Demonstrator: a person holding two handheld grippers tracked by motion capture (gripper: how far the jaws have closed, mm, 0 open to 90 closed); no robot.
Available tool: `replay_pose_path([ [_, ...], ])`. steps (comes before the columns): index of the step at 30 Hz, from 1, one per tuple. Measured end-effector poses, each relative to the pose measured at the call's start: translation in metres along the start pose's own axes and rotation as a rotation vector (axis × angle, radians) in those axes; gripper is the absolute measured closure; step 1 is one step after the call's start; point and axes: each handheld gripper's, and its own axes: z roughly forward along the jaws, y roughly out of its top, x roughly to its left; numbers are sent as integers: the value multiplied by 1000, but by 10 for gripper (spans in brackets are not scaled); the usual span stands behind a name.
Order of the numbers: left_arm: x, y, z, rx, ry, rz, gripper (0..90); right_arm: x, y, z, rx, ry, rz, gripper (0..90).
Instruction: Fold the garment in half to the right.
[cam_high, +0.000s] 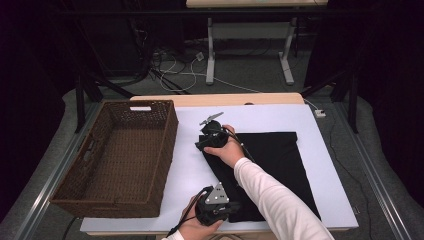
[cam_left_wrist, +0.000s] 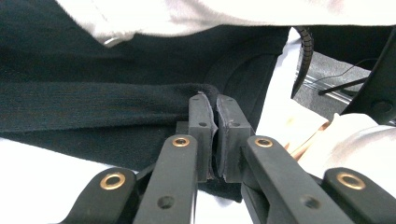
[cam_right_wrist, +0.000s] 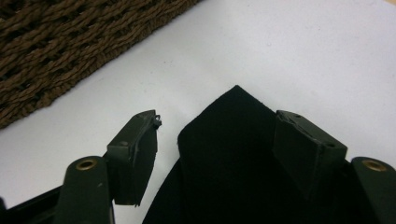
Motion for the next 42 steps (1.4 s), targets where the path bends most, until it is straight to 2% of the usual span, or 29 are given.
replay_pose_path([
  [8, 0, 0, 1, -8, 5, 0, 862, 4, -1, 6, 22, 4, 18, 331],
  [9, 0, 0, 1, -8, 5, 0, 861, 4, -2, 8, 27, -3, -9, 333],
  [14, 0, -1, 1, -1, 1, -4, 861, 7, -3, 12, 38, -6, -12, 334],
  [15, 0, -1, 1, -1, 1, -4, 862, 7, -3, 13, 38, -6, -28, 337],
  [16, -1, -1, 2, -10, 8, -6, 861, 9, -4, 13, 49, -5, -8, 337],
  [17, 0, -1, 1, 1, 2, -4, 861, 9, -4, 13, 49, -5, -8, 337],
  [18, 0, -1, 1, -1, 2, -4, 861, 10, -4, 16, 56, -4, -34, 340],
  [20, 0, -1, 0, 0, 1, -4, 861, 12, -4, 16, 66, -9, -30, 344],
  [23, -1, -1, 1, -9, 6, -8, 861, 13, -6, 19, 67, -26, -70, 353],
  [24, -1, -1, 1, -9, 6, -8, 861, 15, -6, 18, 84, -31, -57, 363],
  [27, 0, -1, 1, -1, 2, -7, 862, 15, -6, 18, 73, -40, -58, 379],
  [31, 0, -1, 1, -1, 2, -7, 861, 14, -6, 18, 68, -50, -69, 452],
  [32, 0, -1, 1, 3, 1, -7, 862, 14, -6, 16, 85, -50, -59, 488],
  [33, 0, -1, 1, 1, 1, -7, 862, 14, -6, 16, 85, -50, -59, 488],
  [34, -1, -1, 1, -1, 3, -7, 862, 13, -6, 16, 77, -63, -59, 569],
  [36, 0, -1, 1, -1, 2, -7, 861, 11, -6, 15, 76, -66, -74, 595],
  [37, 0, -1, 1, 2, 1, -7, 861, 11, -6, 15, 75, -66, -71, 654],
  [38, 0, -1, 1, 2, 2, -7, 861, 11, -6, 15, 75, -66, -71, 654],
  [40, 0, -1, 1, 0, 3, -7, 862, 10, -6, 14, 75, -73, -74, 737],
  [41, 0, -1, 1, 4, 2, -7, 862, 10, -6, 14, 75, -73, -74, 737],
  [42, -1, -2, 2, -10, 8, -10, 862, 10, -6, 14, 79, -76, -57, 796],
])
